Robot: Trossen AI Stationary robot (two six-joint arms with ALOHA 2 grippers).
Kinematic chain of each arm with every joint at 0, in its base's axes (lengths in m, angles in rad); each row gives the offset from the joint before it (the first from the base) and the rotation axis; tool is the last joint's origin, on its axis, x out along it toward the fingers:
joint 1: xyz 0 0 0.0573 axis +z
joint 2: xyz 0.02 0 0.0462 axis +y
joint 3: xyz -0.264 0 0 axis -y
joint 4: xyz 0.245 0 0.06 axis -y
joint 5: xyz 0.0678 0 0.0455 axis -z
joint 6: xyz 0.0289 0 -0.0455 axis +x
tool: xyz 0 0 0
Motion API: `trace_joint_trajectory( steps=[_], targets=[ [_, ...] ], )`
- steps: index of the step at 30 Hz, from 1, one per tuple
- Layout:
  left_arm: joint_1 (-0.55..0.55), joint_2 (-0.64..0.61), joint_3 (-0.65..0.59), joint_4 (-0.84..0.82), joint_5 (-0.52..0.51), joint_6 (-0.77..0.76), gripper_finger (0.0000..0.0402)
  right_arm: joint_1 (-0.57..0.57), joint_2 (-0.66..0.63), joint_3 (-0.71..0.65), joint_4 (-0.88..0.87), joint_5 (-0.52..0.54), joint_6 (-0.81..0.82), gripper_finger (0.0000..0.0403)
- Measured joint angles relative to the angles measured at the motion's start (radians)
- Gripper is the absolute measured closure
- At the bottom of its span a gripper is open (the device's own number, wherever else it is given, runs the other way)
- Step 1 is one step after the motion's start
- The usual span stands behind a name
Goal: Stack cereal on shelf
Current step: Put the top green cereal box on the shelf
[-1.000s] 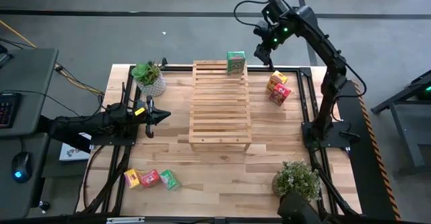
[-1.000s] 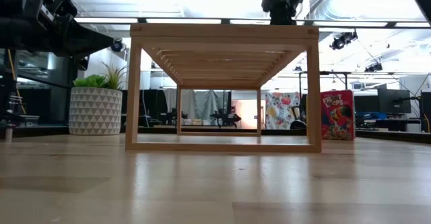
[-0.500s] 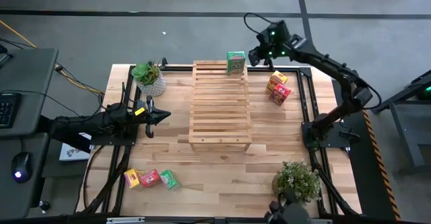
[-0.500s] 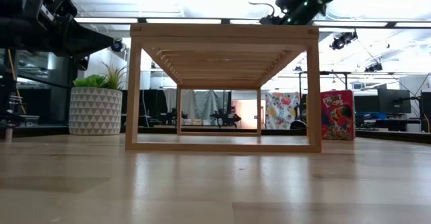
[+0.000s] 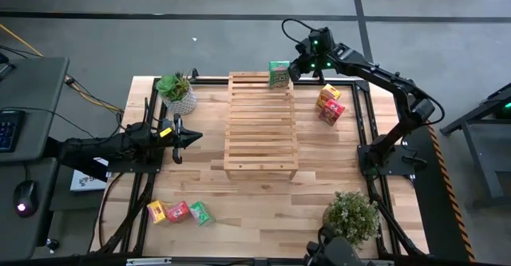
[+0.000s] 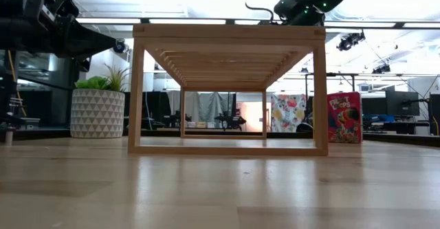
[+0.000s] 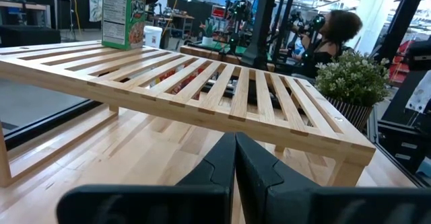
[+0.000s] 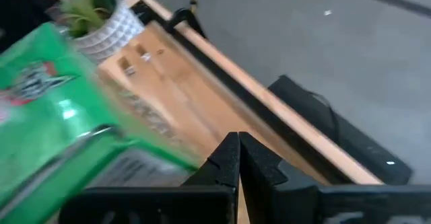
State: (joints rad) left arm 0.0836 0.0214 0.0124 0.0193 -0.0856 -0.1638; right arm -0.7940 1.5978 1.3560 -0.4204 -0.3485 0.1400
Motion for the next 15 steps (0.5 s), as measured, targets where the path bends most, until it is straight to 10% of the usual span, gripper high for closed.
trace_joint_trajectory(
  steps=[15],
  targets=[
    [0.0,0.0,0.0,0.0,0.0,0.0,0.0398,0.023,-0.001,0.0,-0.124,-0.089,0.009,0.0403]
  ],
)
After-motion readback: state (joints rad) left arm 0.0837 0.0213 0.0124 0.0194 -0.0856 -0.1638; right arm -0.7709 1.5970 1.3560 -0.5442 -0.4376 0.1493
